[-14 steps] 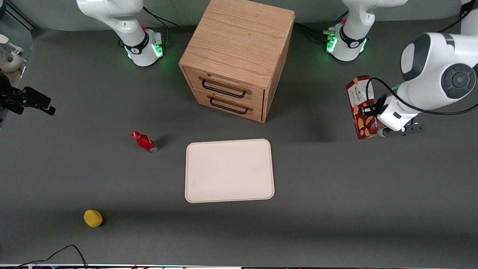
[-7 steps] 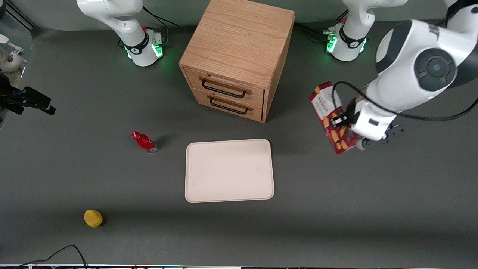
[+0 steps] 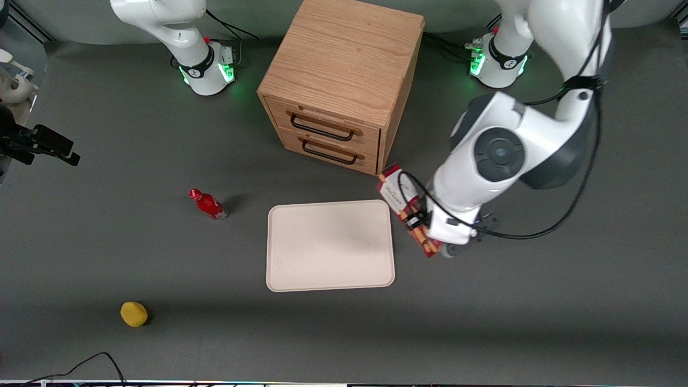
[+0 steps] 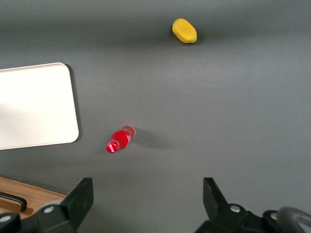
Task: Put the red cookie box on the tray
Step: 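Lift the box and carry it over the white tray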
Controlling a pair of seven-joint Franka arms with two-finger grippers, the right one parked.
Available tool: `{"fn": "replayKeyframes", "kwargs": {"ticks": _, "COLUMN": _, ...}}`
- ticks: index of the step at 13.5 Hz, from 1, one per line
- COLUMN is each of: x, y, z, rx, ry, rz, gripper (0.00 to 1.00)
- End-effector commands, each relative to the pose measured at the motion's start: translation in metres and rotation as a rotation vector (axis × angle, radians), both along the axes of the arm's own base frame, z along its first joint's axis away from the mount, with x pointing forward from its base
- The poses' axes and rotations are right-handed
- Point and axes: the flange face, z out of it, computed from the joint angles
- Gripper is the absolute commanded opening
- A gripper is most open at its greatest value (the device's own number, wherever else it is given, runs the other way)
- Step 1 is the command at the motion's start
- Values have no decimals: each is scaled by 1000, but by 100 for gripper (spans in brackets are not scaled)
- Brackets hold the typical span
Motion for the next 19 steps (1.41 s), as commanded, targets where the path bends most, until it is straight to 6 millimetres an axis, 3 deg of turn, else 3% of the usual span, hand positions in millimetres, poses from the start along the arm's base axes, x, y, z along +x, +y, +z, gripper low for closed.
{"fn": "replayKeyframes", "kwargs": {"ticks": 1, "x": 0, "y": -37, "z": -17, "rx": 2, "ry": -43, "rz": -46, "gripper": 18}}
{"fn": "replayKeyframes", "kwargs": {"ticks": 5, "x": -22, "y": -88, "z": -62, "rx": 52, "ry": -48, "rz": -218, "gripper": 17}}
{"fn": "replayKeyframes", "kwargs": {"ticks": 12, "x": -14, "y": -103, "z": -127, "rx": 34, "ry": -83, "rz": -216, "gripper": 18}}
{"fn": "replayKeyframes", "kwargs": {"ticks": 19, "x": -8, "y": -98, "z": -169, "rx": 13, "ry": -110, "rz": -172, "gripper": 18}}
